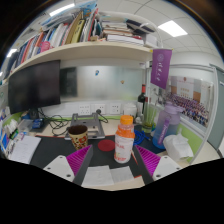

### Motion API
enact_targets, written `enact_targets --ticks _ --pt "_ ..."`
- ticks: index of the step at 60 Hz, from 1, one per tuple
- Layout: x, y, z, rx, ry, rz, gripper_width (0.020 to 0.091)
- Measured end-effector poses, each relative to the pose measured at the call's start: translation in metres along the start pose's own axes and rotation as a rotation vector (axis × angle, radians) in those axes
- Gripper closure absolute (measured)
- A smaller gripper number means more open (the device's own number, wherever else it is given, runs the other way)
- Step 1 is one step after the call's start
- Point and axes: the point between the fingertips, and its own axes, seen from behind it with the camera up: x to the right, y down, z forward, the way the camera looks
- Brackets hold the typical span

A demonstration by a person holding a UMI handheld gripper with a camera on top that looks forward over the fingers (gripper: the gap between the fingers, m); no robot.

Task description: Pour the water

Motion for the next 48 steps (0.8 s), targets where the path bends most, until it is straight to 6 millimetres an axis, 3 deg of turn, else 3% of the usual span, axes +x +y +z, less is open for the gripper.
enact_targets --ticks 10,20,24,34,41,48 --pt "0.035 0.019 0.066 0.008 -0.015 -0.020 0.0260" --pt "0.043 0.015 0.120 0.050 -0.052 -0.059 0.0260" --pt "0.041 0.014 0.134 0.067 -0.078 -0.063 0.0303" --pt "0.029 0.011 0.154 0.102 -0.153 -0.048 0.0500" --pt "0.026 0.009 0.156 0.125 -0.171 -0.044 0.0545" --pt "0.025 0.009 0.155 0.138 -0.179 -0.058 0.0634"
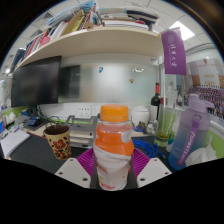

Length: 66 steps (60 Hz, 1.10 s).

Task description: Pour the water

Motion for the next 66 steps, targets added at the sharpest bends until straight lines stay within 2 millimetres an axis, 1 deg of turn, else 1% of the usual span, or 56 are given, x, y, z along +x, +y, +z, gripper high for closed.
enact_targets --ticks 3,6,8,9,10,16,20,23,28,33,39,47,50,51,52,55,58,61,63,64,66 --pt "0.000 0.000 0.001 0.002 0.000 -0.006 0.0674" --pt "-0.001 -0.001 0.002 0.006 -0.001 -0.015 0.0684" --pt "0.000 -0.002 0.002 0.003 0.002 -0.016 0.0683" --pt "-0.001 -0.001 0.003 0.001 0.003 -0.015 0.0648" --pt "0.000 -0.001 0.003 -0.002 0.006 -0.016 0.0724" --pt "-0.002 -0.001 0.006 -0.033 0.020 -0.041 0.0726" --pt "-0.004 -0.010 0.008 -0.042 0.032 -0.077 0.0724" --pt "-0.002 -0.025 0.011 -0.035 0.049 -0.140 0.0725" --pt "-0.006 -0.045 0.022 -0.046 0.060 -0.314 0.0725" --pt "-0.011 -0.058 0.036 -0.085 0.058 -0.520 0.0723" --pt "-0.016 -0.070 0.050 -0.124 0.059 -0.810 0.0723" --pt "-0.033 -0.077 0.062 -0.165 0.024 -1.172 0.0725" --pt "-0.037 -0.084 0.069 -0.153 0.003 -1.293 0.0723" --pt "-0.041 -0.081 0.069 -0.148 0.004 -1.329 0.0723" --pt "-0.045 -0.082 0.070 -0.144 -0.003 -1.365 0.0722" --pt "-0.056 -0.084 0.072 -0.135 -0.032 -1.441 0.0722" --pt "-0.059 -0.084 0.074 -0.152 -0.044 -1.520 0.0723" --pt "-0.065 -0.088 0.077 -0.153 -0.051 -1.594 0.0723" --pt "-0.066 -0.091 0.079 -0.157 -0.046 -1.647 0.0723" --pt "-0.065 -0.096 0.084 -0.154 -0.052 -1.678 0.0722" --pt "-0.064 -0.097 0.083 -0.158 -0.036 -1.729 0.0724"
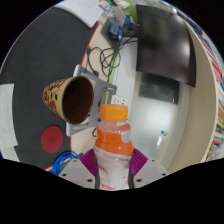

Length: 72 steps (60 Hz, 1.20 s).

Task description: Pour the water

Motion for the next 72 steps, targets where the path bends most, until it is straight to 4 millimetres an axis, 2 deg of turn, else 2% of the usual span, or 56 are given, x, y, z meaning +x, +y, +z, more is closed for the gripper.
enact_targets --ticks 8,17,25,30,38,46,53,58,66,72 --pt "0.009 -0.003 0.008 -0.020 0.013 -0.201 0.0723" --pt "-0.003 -0.002 0.014 -0.054 -0.002 -0.378 0.0723" --pt "-0.015 -0.004 0.017 -0.055 -0.022 -0.358 0.0705" --pt "-0.019 -0.005 0.013 -0.055 -0.037 -0.287 0.0704" --pt "-0.008 -0.009 0.001 -0.026 -0.036 -0.025 0.0704" --pt "0.010 -0.012 -0.019 0.038 -0.024 0.367 0.0704" --pt "0.023 -0.005 -0.030 0.074 0.012 0.690 0.0704" --pt "0.017 0.005 -0.030 0.078 0.012 0.933 0.0702" --pt "-0.005 0.008 -0.020 0.132 -0.035 1.368 0.0705" --pt "-0.022 0.012 -0.008 0.159 -0.050 1.583 0.0706"
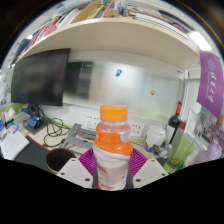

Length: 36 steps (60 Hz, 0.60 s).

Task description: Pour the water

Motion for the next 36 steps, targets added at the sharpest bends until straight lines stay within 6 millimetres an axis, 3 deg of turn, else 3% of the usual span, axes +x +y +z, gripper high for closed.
enact_targets --ticks 20,27,36 --pt "-0.013 0.054 0.031 0.031 -0.013 0.124 0.0703" --pt "-0.008 0.051 0.025 0.067 0.000 0.134 0.0689" --pt "-0.009 0.053 0.025 0.059 0.007 0.143 0.0556"
